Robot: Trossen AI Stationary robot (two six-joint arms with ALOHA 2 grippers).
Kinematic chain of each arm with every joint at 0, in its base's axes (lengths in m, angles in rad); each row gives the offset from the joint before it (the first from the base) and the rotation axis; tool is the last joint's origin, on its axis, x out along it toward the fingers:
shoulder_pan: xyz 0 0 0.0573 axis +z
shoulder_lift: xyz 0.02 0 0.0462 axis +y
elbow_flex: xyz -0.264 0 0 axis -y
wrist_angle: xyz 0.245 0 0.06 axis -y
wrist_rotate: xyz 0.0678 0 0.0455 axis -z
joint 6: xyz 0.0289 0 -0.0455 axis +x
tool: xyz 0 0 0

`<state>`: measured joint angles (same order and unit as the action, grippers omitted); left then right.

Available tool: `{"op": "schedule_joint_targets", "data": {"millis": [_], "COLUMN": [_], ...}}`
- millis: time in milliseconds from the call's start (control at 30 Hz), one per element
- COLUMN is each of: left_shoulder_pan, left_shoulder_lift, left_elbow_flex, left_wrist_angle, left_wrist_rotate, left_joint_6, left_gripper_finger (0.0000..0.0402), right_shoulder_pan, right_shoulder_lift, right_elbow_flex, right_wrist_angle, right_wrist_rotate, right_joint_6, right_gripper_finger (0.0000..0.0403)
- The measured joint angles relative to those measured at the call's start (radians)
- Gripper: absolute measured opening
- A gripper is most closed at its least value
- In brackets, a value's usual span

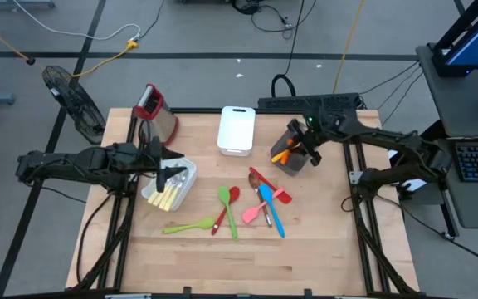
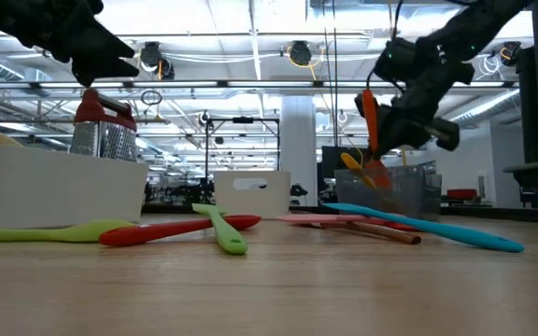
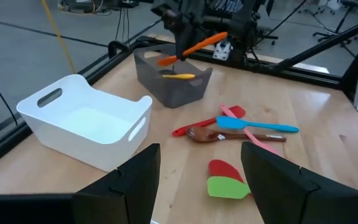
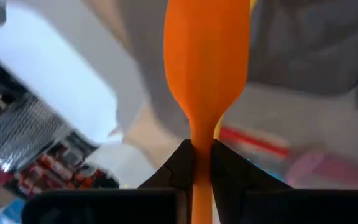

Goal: Pick & Place Kitchen Items
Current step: Put the orange spatula into the black bin

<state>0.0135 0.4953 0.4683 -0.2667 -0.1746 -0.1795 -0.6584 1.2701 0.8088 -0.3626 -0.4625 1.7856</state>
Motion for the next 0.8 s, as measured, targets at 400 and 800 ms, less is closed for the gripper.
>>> {"op": "schedule_joint_targets", "data": {"millis": [400,800], "left_shoulder_pan": [0.000,0.000], "left_shoulder_lift": [0.002,0.002], "left_elbow_flex": [0.000,0.000], "left_wrist_angle": [-0.002,-0.055], "left_wrist_rotate": [0.001,0.001], "left_joint_6": [-0.018,-0.061], "left_gripper_finger": [0.0230,0.0230], "right_shoulder_pan": [-0.023,-0.037], "right_shoulder_lift": [0.000,0.000], "right_elbow_flex": [-0.037,-0.037], "right_wrist_angle": [0.008,0.009], "right_wrist_rotate": [0.101,0.165], "right_joint_6": [-0.067,-0.075], "right_gripper_finger": [0.0034,0.0097]}}
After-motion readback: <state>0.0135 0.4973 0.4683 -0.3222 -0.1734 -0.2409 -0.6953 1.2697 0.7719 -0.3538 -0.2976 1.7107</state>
